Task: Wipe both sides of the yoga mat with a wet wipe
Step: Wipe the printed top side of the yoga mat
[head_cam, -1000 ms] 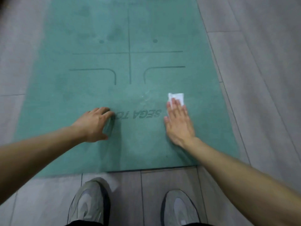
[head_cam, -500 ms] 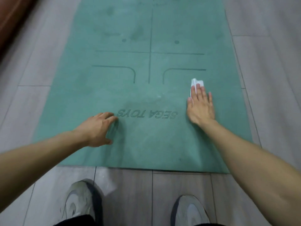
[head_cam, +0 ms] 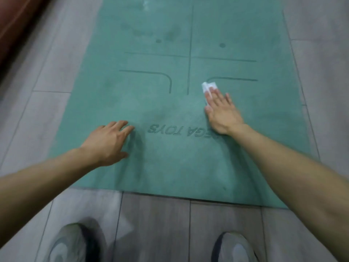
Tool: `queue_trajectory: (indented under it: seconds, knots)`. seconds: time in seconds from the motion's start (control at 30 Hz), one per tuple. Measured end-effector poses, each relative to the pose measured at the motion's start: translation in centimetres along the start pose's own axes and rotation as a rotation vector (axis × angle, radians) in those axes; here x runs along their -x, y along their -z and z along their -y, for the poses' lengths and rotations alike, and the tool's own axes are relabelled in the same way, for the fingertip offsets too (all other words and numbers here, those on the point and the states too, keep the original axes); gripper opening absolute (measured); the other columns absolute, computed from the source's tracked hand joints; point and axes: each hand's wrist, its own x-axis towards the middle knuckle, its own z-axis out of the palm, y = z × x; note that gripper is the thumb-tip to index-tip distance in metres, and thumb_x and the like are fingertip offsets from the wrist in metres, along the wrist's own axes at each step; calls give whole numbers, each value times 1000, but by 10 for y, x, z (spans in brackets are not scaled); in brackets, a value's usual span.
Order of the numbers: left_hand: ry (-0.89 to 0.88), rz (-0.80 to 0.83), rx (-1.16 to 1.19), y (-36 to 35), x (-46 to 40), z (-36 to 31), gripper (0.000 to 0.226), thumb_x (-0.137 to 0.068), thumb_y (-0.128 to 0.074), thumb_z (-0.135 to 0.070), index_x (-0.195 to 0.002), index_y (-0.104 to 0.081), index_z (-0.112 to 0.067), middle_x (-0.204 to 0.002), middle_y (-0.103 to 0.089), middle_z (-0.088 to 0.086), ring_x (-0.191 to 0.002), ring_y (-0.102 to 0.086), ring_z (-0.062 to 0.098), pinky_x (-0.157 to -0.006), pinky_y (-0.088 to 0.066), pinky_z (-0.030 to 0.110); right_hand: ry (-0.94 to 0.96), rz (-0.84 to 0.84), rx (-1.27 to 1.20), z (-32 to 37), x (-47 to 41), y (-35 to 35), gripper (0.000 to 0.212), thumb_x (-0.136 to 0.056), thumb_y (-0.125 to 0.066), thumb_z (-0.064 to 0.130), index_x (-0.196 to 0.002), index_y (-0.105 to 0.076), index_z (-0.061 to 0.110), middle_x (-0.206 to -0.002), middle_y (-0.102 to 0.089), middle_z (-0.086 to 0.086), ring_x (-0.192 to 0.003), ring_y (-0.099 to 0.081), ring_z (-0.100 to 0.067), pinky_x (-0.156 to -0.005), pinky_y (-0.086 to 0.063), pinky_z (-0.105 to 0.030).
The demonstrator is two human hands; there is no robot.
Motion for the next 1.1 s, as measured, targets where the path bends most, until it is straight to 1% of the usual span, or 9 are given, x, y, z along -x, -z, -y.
queue_trajectory:
  seconds: [0.17, 0.37, 0.47, 0.67, 0.77, 0.87, 0.97, 1.03, 1.1]
  knots:
    - [-11, 5, 35, 3, -19, 11, 125, -68, -81, -75, -164, -18, -27, -169, -23, 8, -151, -31, 29, -119, -38, 46, -291, 7, -67, -17, -41, 16, 68, -108, -10, 48, -169, -1, 18, -176, 9, -4, -162, 10, -19, -131, 7, -44]
    - [-55, 21, -44, 19, -53, 19, 151, -44, -87, -81, -164, -10, -34, -169, -18, 5, -152, -28, 28, -116, -41, 46, 406, 8, -42, 161, 46, -34, 66, -110, -18, 46, -169, -12, 17, -177, -3, -3, -163, 6, -19, -131, -3, -46]
    - [-55, -19, -41, 9, -69, 14, 161, -27, -90, -80, -162, -13, -35, -159, -28, 6, -141, -39, 31, -107, -48, 48, 448, -14, -13, 147, 71, -41, 62, -112, -23, 41, -169, -7, 22, -177, -3, 3, -163, 4, -15, -132, 0, -45]
    - [-125, -47, -117, 12, -73, 1, 165, -29, -97, -69, -162, -7, -31, -152, -31, 8, -135, -42, 31, -101, -49, 45, -404, 1, 14, -22, 121, -14, 71, -102, -1, 53, -168, 5, 28, -176, 11, 6, -162, 9, -11, -131, 6, -46]
    - [-179, 5, -47, 7, -72, -13, 154, -43, -101, -50, -162, -6, -32, -157, -21, 10, -144, -31, 34, -104, -49, 50, -605, -33, -55, 2, 130, -22, 79, -99, -3, 54, -169, -4, 17, -176, 8, -2, -162, 8, -18, -131, 6, -46]
    - [-184, 162, 38, 8, -78, -19, 164, -36, -100, -62, -164, 0, -32, -163, -4, 13, -152, -12, 39, -116, -40, 56, -191, -35, 5, 107, 139, -43, 71, -106, -16, 47, -169, -7, 14, -176, 4, -8, -163, 8, -24, -131, -5, -52]
    - [-139, 155, 0, 4, -78, -28, 177, -13, -88, -82, -161, -5, -28, -159, -10, 16, -149, -17, 43, -114, -41, 61, 320, 77, 21, 203, 179, -61, 63, -112, -27, 43, -169, -12, 20, -177, -4, -2, -163, 5, -21, -131, -3, -48]
    - [-98, 132, -4, 0, -72, -38, 180, -14, -86, -86, -160, 1, -26, -164, -2, 17, -153, -9, 46, -107, -41, 72, 312, 78, 48, 199, 200, -61, 62, -113, -28, 41, -169, -6, 26, -177, 1, 4, -163, 7, -17, -131, -3, -48]
    - [-88, 153, 18, -5, -67, -46, 184, -22, -87, -87, -162, 13, -24, -170, 14, 17, -157, 6, 47, -108, -34, 78, 30, 38, 32, 160, 223, -57, 64, -113, -24, 41, -168, 4, 27, -176, 9, 7, -162, 11, -16, -132, -2, -48]
